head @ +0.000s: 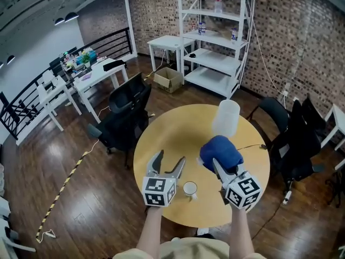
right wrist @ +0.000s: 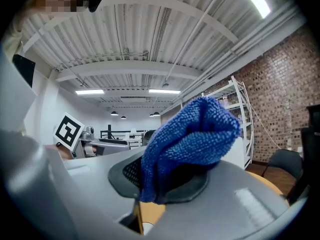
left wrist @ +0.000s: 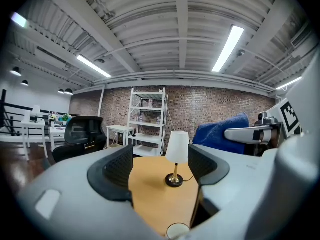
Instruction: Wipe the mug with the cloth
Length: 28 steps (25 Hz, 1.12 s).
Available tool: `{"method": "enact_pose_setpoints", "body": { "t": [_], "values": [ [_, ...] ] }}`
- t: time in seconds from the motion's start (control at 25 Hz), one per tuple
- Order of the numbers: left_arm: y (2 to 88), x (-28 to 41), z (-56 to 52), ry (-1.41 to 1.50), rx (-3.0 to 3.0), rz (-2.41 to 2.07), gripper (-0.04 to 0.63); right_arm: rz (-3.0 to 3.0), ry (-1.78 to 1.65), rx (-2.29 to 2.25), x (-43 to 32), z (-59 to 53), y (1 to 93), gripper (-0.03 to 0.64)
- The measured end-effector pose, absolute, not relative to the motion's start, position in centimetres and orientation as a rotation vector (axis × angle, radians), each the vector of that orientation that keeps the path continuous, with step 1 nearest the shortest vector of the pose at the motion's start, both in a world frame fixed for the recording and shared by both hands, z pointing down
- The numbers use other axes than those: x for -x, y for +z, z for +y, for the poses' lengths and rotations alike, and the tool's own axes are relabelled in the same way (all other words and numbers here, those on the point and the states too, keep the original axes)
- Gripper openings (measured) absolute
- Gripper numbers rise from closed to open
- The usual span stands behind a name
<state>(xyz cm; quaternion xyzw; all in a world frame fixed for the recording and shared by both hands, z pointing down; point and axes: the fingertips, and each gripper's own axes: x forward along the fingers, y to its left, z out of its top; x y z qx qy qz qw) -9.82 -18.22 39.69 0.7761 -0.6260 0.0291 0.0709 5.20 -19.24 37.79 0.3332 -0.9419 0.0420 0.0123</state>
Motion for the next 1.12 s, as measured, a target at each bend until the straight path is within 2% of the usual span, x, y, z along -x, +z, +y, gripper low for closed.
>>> {"method": "enact_pose_setpoints", "body": {
  "t": [0.32,0.56,0.88,1.12],
  "values": [
    [41.8,7.0,-22.1,0.144,-2.247,-1.927,0.322,-2.964,0.208,-0.92,-7.9,-24.6,39.6,0.064],
    [45.6,7.7,-21.4,0.191,-2.132,-1.939,0.322,-2.934,0.329,-0.805,-7.1,-25.8,44.2,0.064],
    [59.1,8.1,-14.9,0.332,-1.871,-1.802,0.314,-2.803,0.323,-0.69,-4.9,-26.0,49.0,0.064],
    [68.7,3.9,-9.9,0.395,-1.779,-1.513,0.285,-2.742,0.378,-0.669,-3.4,-25.8,52.1,0.064]
  ]
}}
